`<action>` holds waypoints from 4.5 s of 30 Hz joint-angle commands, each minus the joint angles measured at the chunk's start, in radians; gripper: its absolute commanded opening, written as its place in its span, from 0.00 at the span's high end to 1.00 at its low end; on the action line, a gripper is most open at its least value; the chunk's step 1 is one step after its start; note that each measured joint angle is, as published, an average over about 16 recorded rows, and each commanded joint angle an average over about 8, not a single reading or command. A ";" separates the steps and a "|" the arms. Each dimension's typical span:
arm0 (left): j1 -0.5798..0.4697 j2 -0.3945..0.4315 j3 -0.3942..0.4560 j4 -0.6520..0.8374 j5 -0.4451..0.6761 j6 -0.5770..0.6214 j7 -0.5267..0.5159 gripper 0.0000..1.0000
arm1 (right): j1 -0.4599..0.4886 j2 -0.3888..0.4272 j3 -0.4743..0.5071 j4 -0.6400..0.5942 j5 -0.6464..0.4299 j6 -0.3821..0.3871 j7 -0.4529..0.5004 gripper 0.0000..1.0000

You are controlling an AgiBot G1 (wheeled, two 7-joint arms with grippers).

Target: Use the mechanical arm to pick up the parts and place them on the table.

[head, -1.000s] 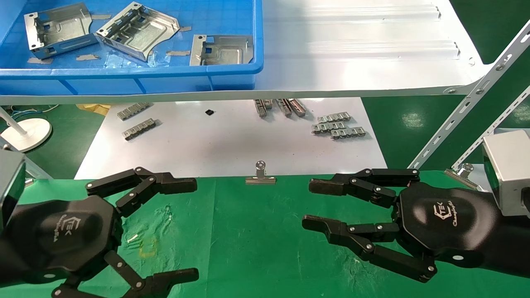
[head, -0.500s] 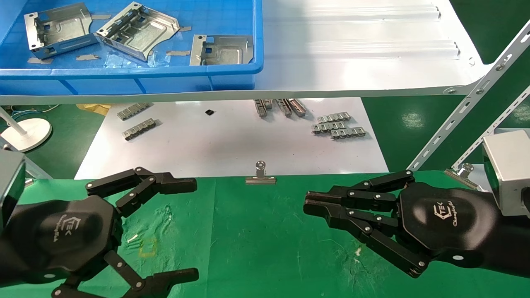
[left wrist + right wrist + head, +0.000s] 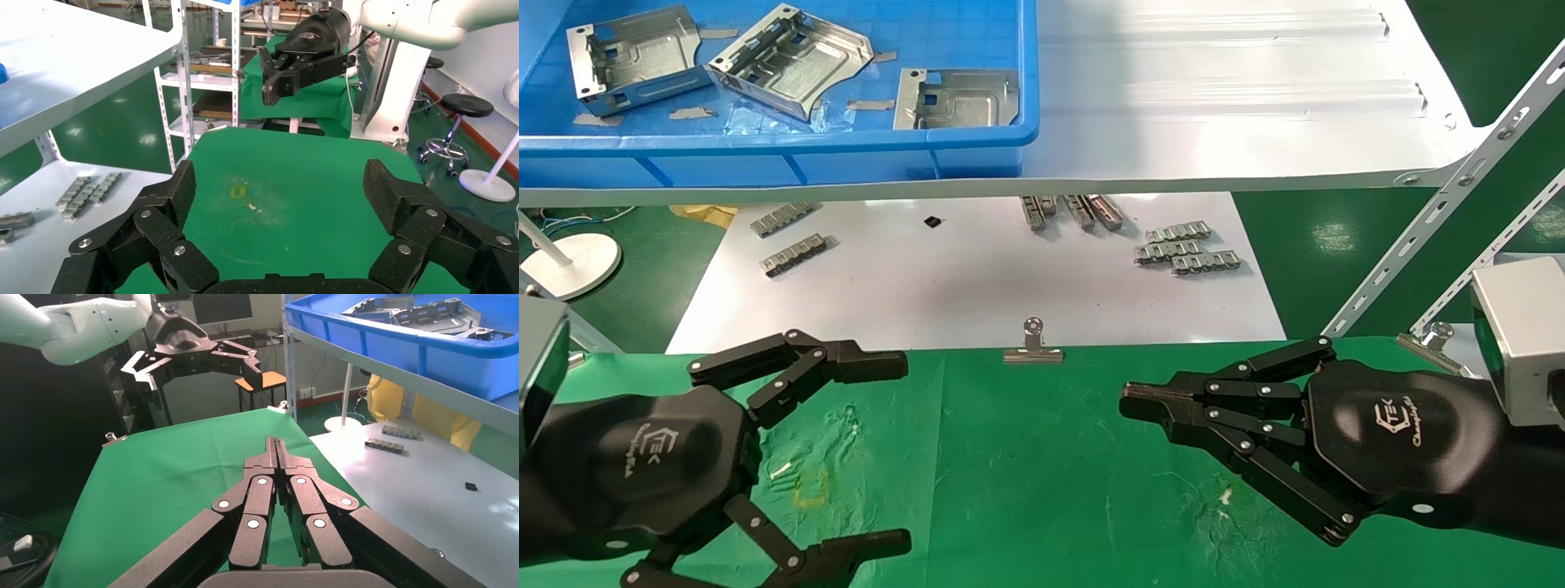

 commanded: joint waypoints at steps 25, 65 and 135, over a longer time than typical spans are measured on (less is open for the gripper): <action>-0.193 0.040 -0.014 0.025 0.061 -0.162 -0.073 0.00 | 0.000 0.000 0.000 0.000 0.000 0.000 0.000 0.01; -1.022 0.480 0.333 1.160 0.790 -0.530 -0.096 1.00 | 0.000 0.000 0.000 0.000 0.000 0.000 0.000 0.00; -0.589 0.097 0.407 0.551 0.247 0.090 0.659 1.00 | 0.000 0.000 0.000 0.000 0.000 0.000 0.000 0.00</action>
